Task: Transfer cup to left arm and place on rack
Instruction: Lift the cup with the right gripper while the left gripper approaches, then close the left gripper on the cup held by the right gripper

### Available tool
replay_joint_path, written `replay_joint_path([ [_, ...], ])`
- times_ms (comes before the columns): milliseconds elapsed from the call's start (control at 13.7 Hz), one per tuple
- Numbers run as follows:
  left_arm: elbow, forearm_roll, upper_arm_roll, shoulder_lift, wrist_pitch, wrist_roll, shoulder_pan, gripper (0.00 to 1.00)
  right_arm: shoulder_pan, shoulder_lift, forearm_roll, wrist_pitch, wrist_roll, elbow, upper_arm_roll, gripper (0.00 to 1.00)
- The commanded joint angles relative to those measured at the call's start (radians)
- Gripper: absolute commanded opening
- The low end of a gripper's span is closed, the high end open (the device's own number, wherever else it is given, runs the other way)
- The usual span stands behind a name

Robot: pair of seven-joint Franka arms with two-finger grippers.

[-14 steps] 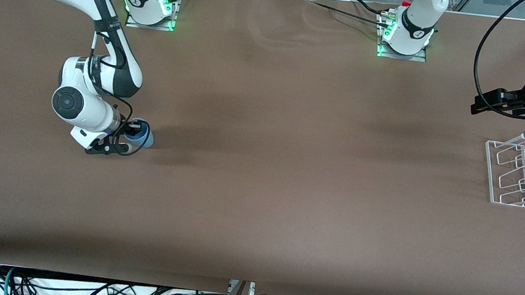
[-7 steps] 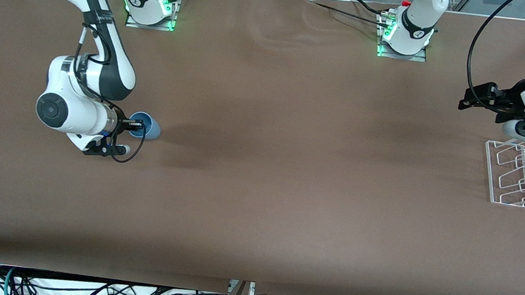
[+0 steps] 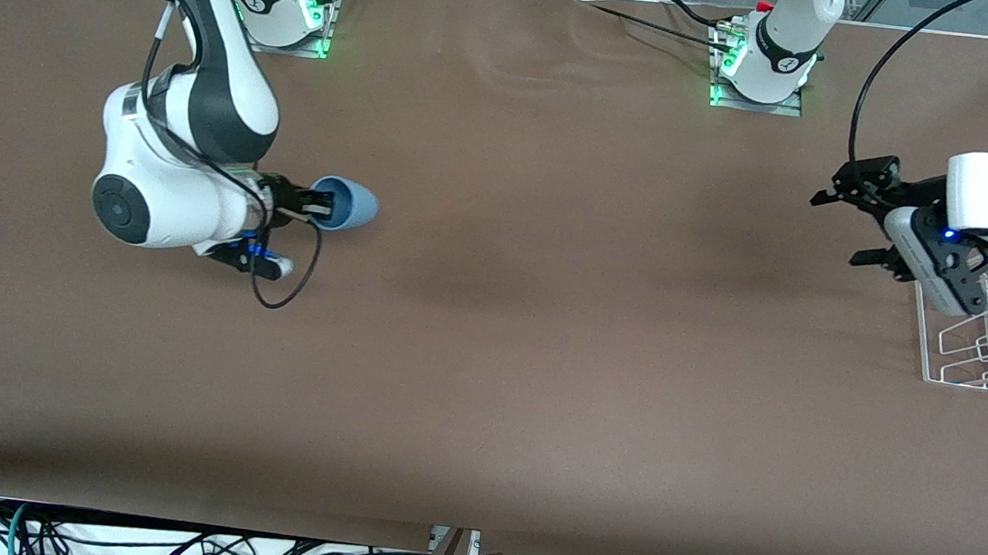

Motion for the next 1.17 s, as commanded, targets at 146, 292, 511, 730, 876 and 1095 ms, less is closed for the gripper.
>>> replay_joint_path([
  [146,-0.028,-0.045,-0.069,0.022,0.072,0.15,-0.004,1.0,0.084,0.005,0.235,-0.014,0.403,0.121,0.048,0.0],
  [292,-0.051,-0.086,-0.098,0.037,0.112,0.288,-0.004,1.0,0.145,0.023,0.283,0.061,0.563,0.17,0.059,0.0],
  [511,-0.109,-0.164,-0.113,0.059,0.197,0.48,-0.013,1.0,0.239,0.04,0.437,0.24,0.76,0.178,0.059,0.0],
  [730,-0.132,-0.218,-0.138,0.071,0.222,0.583,-0.014,1.0,0.291,0.06,0.545,0.383,0.855,0.178,0.059,0.0],
  [876,-0.154,-0.247,-0.155,0.073,0.227,0.67,-0.013,1.0,0.314,0.071,0.58,0.434,0.894,0.179,0.059,0.0],
  [1095,-0.181,-0.262,-0.18,0.07,0.27,0.844,-0.014,1.0,0.343,0.107,0.582,0.512,1.03,0.217,0.061,0.0],
])
